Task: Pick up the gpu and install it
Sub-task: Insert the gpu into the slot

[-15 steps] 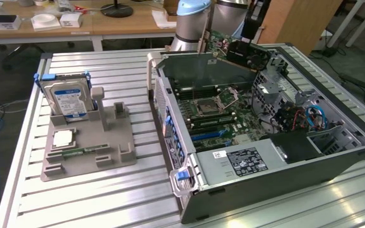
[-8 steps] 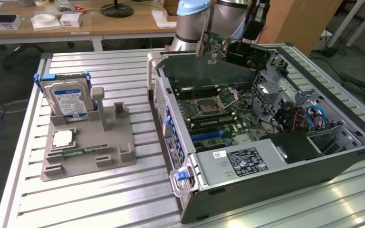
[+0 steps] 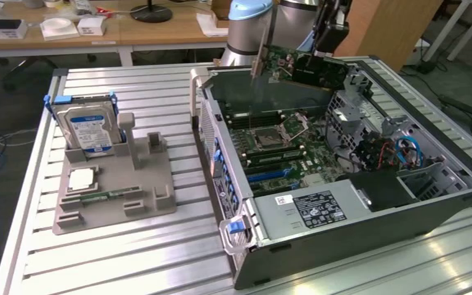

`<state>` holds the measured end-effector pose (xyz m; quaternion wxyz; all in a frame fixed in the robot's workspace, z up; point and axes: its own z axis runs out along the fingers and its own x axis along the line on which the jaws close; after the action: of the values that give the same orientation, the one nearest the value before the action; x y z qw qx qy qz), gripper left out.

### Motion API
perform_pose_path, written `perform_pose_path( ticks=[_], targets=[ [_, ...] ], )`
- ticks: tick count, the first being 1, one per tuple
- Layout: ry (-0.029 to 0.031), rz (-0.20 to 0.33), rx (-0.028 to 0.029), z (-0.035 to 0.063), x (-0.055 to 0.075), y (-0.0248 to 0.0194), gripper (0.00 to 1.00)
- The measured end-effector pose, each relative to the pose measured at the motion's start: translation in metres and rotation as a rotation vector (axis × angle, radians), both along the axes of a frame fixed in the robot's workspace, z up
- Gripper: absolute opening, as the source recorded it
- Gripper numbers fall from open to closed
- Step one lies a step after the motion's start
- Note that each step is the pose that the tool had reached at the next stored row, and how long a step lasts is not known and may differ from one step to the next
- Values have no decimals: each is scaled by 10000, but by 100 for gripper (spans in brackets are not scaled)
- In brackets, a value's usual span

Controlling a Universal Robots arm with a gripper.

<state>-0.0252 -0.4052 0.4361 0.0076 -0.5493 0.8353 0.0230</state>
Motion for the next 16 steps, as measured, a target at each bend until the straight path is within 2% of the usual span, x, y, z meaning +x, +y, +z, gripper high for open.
perform_pose_path(
  ticks=[7,12,14,16],
  targets=[
    [-10,1201,4,-7,0,0,26],
    [-50,1931,46,-12,0,0,26],
    [-88,2230,44,-17,1,0,26],
    [-184,2454,33,-23,0,-2,26]
  ],
)
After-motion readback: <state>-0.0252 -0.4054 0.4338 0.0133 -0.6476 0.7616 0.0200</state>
